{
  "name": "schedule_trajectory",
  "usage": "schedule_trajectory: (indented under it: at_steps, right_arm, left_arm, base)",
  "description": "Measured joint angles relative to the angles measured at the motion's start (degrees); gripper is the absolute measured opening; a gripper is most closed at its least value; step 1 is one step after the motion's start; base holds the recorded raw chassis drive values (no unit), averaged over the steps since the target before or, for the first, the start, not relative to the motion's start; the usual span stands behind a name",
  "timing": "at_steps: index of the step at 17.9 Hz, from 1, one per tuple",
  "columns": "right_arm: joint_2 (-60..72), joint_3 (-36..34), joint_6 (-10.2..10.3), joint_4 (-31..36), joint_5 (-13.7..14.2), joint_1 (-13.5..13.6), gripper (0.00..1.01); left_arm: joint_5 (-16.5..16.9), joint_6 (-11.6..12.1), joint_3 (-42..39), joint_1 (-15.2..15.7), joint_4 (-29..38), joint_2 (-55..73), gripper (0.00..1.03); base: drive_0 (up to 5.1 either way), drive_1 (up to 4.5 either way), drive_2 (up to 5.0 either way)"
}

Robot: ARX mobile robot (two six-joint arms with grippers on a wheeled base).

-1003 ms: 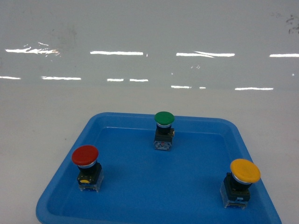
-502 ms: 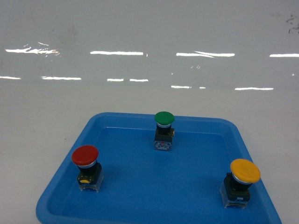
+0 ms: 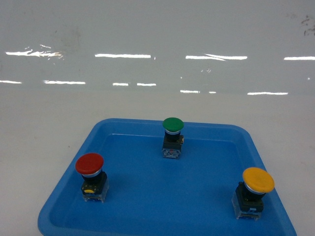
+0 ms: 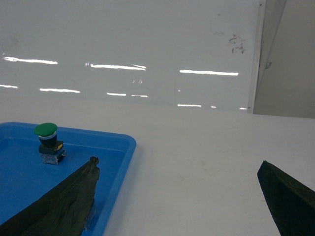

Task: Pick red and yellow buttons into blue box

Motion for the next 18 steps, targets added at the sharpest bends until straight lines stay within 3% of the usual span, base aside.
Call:
schedule_trajectory:
  at_steps: [4,7,10,14,18]
  right_arm:
    - [9.31,1.29,-0.04,5.7,1.01,2.91,0.98]
    - [19.65,4.57,0.31,10.05,0.9,4.46,0.98]
    - [31.87,8.7,0.59,13.64,-0.63,5.07,0.98]
    - [48.02,19.21,-0.26,14.14,-4.04,6.51,0.98]
    - [52.5,22.49,-0.94,12.5,-3.28,9.33,0.98]
  left_arm:
    - [0.98,1.53,1.03,-5.46,6.64,12.37,0.98]
    - [-0.24,2.84,3.5,-8.57,12.37,22.23,0.98]
    - [-0.39,2.84,7.26,-9.01,16.09,32.3,0.98]
    - [1.01,1.53,16.85,-9.79,18.29,46.71,0.98]
    - [0.5,1.38,18.73,-12.02,18.86,49.96,0.98]
  base:
    - [0.0,0.0,0.0]
    - [0.0,0.0,0.0]
    - [0.0,0.0,0.0]
    - [0.0,0.0,0.0]
    - [0.0,0.0,0.0]
